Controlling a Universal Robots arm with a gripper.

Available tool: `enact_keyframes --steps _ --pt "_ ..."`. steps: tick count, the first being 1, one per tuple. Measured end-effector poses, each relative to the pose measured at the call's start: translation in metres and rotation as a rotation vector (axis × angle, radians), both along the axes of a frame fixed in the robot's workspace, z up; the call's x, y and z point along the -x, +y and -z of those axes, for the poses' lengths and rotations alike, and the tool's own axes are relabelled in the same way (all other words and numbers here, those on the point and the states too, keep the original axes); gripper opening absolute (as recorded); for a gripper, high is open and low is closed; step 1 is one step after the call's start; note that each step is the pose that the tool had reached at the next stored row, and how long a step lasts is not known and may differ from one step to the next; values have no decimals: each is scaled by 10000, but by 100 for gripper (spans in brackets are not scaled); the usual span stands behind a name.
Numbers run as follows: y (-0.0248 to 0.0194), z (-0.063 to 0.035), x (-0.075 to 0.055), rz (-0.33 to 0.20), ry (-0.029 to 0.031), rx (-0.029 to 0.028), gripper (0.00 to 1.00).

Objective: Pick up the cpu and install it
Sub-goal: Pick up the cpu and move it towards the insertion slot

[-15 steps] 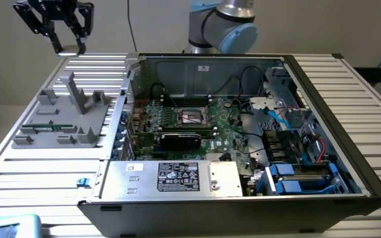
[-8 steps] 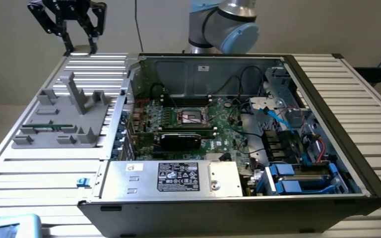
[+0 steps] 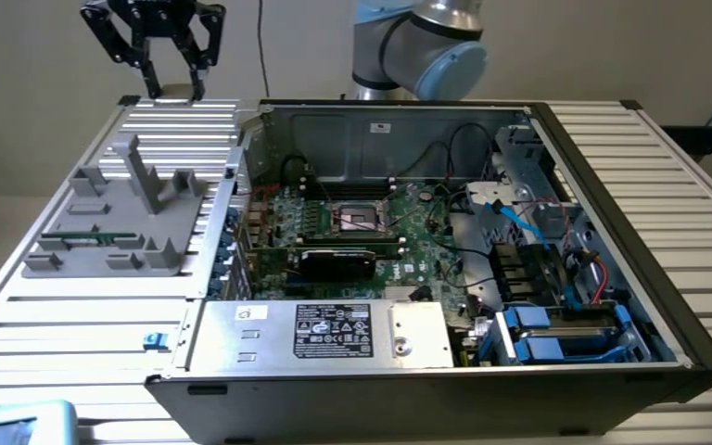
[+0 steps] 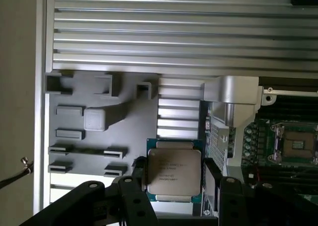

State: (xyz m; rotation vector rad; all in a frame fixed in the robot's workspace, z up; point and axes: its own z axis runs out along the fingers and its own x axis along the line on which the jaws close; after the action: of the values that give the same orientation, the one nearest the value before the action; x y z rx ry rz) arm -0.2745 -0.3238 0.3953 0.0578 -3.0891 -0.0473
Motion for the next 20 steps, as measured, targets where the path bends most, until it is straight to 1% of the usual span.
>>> enact_keyframes --steps 6,14,16,20 --pt "-1 0 -180 0 0 0 55" --pt "-18 0 -350 0 -3 0 55" --pt "-22 0 -385 0 -10 -1 55" --pt "-28 2 -450 0 -46 -1 55"
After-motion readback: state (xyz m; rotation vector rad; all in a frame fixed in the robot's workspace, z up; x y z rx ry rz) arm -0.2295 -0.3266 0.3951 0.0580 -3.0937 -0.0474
